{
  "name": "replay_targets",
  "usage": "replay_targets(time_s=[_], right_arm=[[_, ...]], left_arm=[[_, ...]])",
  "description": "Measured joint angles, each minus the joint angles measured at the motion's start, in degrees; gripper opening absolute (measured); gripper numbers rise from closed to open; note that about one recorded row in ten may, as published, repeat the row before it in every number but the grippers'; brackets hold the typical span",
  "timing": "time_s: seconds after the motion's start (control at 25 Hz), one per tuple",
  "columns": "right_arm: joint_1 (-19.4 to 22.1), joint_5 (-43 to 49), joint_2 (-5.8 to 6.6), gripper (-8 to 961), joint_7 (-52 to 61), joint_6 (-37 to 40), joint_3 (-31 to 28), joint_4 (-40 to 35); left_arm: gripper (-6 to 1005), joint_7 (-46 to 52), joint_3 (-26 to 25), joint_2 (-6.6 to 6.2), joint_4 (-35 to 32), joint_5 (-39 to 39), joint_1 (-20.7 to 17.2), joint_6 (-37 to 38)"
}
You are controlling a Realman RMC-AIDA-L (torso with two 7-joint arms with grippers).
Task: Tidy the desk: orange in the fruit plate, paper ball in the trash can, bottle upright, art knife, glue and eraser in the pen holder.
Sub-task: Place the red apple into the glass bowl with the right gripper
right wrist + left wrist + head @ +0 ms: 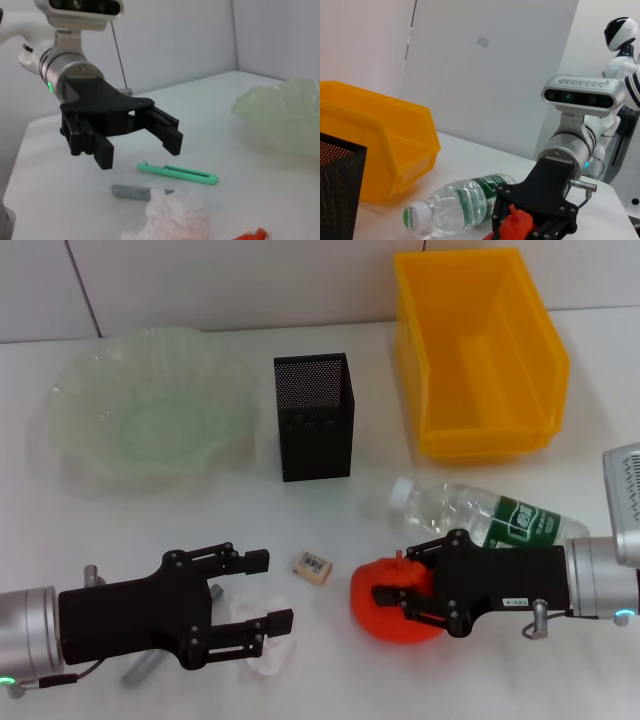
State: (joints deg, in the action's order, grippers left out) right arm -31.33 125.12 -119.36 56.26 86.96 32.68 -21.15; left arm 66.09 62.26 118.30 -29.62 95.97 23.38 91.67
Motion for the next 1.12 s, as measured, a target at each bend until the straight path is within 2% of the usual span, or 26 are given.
replay_targets(time_s=[0.36,0.56,0.68,0.88,1.12], right_arm=[[1.0,-4.9,0.07,211,-0.1,4.2,-0.2,-1.9],[1.5,-13.0,0.17,169,-0.1,7.4,0.0,-4.2],[0.4,-19.2,0.16,147,-0.1,7.7,0.2,-5.0],[-5.3,-25.5,0.17,104,0.5,5.5,0.2,-5.1],[-16.9,-26.4,0.11,60,2.1,-5.4,1.0,-2.4]], left_arm=[[757,0.0,0.0,0.00,0.0,0.0,0.0,0.0],[756,0.0,0.0,0.00,-0.1,0.0,0.0,0.0],[756,0.0,0.1,0.02,-0.1,0.0,0.0,0.0],[756,-0.1,0.0,0.08,0.0,0.0,-0.2,-0.2],[756,-0.7,0.1,0.15,0.0,-0.1,-0.9,-0.7]])
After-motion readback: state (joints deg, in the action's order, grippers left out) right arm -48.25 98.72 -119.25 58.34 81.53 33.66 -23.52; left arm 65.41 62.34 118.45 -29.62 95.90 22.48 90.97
